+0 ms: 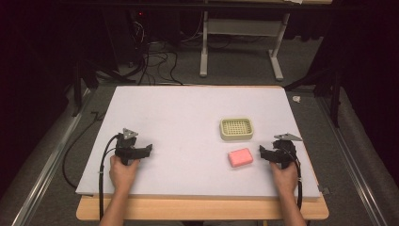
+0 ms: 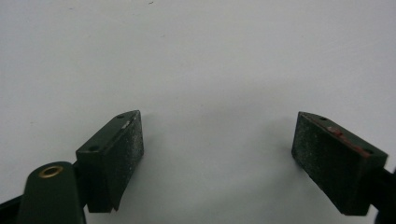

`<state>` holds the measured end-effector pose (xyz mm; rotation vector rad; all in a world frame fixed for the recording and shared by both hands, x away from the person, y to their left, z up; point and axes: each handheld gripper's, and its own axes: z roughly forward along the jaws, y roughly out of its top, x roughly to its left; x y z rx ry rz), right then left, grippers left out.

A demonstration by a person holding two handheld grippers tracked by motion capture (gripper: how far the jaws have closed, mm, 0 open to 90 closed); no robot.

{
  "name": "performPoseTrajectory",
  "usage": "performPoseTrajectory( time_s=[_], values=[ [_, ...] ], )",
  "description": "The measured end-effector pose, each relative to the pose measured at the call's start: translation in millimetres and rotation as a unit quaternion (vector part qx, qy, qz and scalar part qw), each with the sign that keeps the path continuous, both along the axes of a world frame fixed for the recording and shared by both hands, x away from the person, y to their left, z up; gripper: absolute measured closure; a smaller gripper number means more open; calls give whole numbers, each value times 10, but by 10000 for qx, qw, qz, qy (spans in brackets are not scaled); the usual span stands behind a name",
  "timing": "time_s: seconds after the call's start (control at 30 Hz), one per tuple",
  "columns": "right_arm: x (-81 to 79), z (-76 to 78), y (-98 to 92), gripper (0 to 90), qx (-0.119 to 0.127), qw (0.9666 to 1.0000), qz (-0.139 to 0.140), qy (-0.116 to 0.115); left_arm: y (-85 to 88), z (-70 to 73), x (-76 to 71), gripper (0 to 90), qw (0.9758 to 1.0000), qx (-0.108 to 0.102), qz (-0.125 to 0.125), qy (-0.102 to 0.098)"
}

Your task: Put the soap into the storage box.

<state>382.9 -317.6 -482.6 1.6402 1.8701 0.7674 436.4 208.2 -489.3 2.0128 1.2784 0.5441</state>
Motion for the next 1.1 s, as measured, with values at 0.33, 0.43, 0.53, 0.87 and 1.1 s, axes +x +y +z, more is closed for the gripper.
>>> performPoseTrajectory(
  time_s=[0.33,0.43,0.53,0.87,1.1],
  values=[
    [-2,-1,2,214,8,10000,-14,-8,0,2,-1,171,10000,10,-2,9],
    [-2,0,0,213,16,10000,-9,1,-1,2,-2,172,10000,13,-4,8],
    [-2,-1,-1,213,19,10000,-10,1,-3,0,-2,171,10000,16,3,-9],
    [4,-1,-4,212,35,10000,-8,11,-4,0,-3,171,10000,20,3,-12],
    [11,5,-3,203,44,10000,1,48,-5,0,-3,171,10000,25,3,-14]
  ],
)
